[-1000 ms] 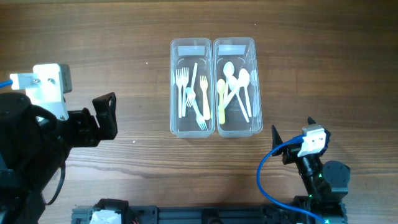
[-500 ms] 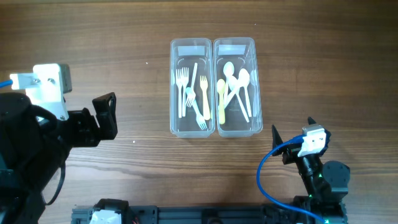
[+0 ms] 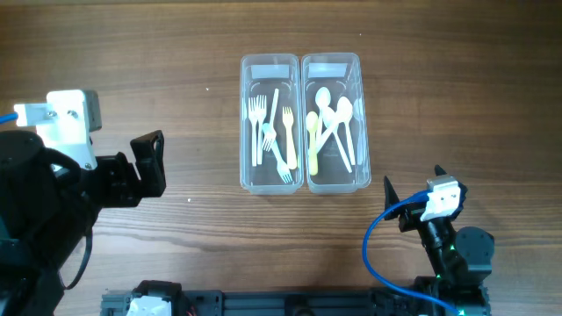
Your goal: Pack container
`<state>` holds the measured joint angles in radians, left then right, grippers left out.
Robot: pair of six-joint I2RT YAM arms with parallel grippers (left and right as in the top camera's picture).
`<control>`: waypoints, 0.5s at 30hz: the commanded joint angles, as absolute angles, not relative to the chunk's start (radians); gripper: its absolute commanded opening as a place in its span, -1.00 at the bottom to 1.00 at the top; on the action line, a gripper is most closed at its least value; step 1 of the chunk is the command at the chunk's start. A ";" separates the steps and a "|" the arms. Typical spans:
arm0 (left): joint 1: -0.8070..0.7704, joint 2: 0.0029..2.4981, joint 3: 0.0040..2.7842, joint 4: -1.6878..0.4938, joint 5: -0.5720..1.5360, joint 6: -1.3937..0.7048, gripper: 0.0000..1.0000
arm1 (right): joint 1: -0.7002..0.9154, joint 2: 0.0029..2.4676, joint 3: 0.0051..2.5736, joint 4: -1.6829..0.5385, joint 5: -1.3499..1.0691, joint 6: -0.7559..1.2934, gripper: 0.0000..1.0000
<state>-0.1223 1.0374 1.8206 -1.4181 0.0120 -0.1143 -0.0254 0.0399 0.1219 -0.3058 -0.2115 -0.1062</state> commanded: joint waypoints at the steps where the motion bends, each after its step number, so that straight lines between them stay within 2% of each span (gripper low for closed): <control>1: -0.120 1.037 1.819 -1.417 0.006 -0.109 0.99 | -0.024 0.023 0.113 -0.299 -0.194 -0.105 0.99; 10: -0.119 1.011 1.808 -1.402 -0.009 -0.110 1.00 | -0.024 0.023 0.113 -0.299 -0.195 -0.105 0.99; 15: -0.119 0.880 1.570 -1.160 -0.029 -0.110 1.00 | -0.024 0.023 0.113 -0.299 -0.195 -0.105 1.00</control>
